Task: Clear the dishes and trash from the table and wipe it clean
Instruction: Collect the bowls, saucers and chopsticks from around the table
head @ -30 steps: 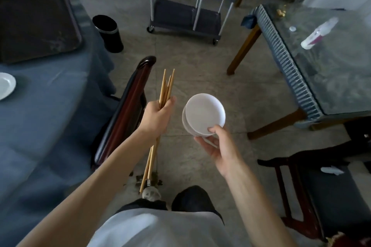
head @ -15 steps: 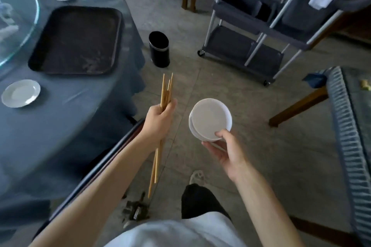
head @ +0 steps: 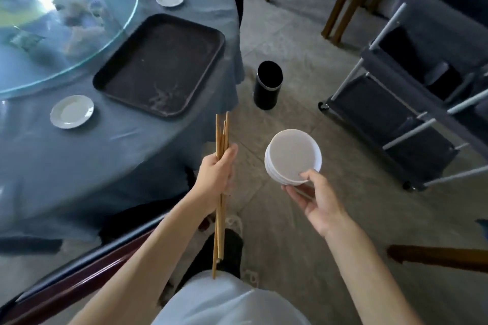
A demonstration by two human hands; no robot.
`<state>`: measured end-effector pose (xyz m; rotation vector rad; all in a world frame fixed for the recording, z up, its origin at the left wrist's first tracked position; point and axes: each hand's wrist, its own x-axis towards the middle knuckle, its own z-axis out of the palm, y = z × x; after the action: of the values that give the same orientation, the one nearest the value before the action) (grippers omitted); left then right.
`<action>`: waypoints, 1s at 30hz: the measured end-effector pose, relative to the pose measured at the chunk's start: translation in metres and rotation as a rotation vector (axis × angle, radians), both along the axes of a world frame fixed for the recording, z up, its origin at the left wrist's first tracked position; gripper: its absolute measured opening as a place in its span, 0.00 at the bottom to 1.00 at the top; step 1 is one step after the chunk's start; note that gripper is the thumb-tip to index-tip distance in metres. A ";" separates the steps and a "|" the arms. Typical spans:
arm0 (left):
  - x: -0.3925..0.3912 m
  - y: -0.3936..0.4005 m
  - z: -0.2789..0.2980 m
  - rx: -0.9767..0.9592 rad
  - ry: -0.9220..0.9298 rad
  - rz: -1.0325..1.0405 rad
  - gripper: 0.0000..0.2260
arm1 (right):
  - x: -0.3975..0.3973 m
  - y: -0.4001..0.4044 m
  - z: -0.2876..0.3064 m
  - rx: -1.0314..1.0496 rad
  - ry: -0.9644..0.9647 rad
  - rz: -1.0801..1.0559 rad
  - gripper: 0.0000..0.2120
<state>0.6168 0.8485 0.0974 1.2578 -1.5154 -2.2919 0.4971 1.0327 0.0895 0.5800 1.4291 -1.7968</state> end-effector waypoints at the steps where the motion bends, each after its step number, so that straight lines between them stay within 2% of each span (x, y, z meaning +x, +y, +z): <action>1: -0.008 -0.010 -0.004 0.023 0.007 0.025 0.20 | -0.013 -0.014 -0.002 0.000 -0.002 0.033 0.17; 8: -0.077 -0.087 -0.025 0.181 0.057 0.297 0.20 | -0.100 -0.120 -0.011 0.075 0.050 0.237 0.18; 12: -0.094 -0.125 -0.026 0.188 0.098 0.480 0.19 | -0.125 -0.184 -0.012 0.069 0.033 0.413 0.16; 22: -0.027 -0.208 -0.018 0.115 0.066 1.017 0.21 | -0.110 -0.346 -0.012 0.074 0.027 0.816 0.16; 30: -0.001 -0.277 -0.024 0.049 0.000 1.279 0.19 | -0.082 -0.478 -0.037 0.073 0.060 1.109 0.18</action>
<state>0.6154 0.5715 0.0736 1.5379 -0.3316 -1.4162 0.4152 0.5546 0.0529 -0.2449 1.4192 -0.8695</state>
